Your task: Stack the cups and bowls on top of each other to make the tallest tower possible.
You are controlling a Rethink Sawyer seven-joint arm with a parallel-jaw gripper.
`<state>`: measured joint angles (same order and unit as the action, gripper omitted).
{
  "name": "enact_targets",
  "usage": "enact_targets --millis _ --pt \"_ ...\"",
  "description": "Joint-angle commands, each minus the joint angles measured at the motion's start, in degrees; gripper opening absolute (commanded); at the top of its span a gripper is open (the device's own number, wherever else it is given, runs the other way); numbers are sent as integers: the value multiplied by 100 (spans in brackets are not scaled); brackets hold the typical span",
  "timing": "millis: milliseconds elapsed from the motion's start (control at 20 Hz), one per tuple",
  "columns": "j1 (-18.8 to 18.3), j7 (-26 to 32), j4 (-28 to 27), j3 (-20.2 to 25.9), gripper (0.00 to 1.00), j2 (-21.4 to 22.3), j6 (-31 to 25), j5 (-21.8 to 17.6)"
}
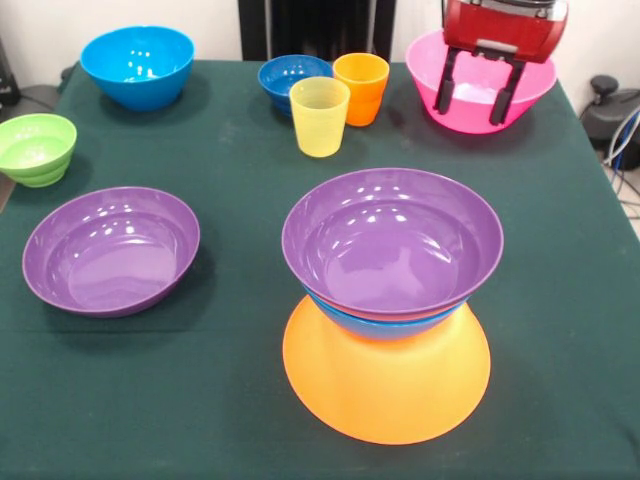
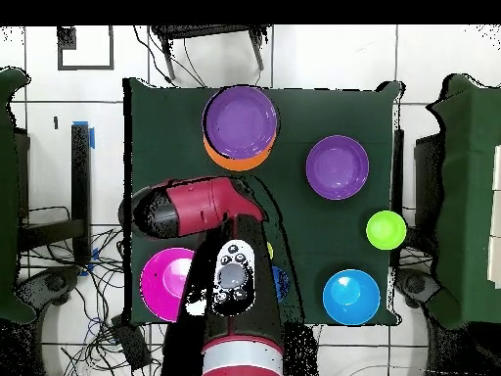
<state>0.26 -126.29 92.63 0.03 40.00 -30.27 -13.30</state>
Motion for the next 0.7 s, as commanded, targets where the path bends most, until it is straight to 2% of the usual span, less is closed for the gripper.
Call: enact_targets --millis 50,400,700 --pt "-146 386 499 572 100 -51 196 -355" --pt "-466 856 512 744 100 200 -148 -393" --pt "-961 1375 443 917 100 450 -482 -535"
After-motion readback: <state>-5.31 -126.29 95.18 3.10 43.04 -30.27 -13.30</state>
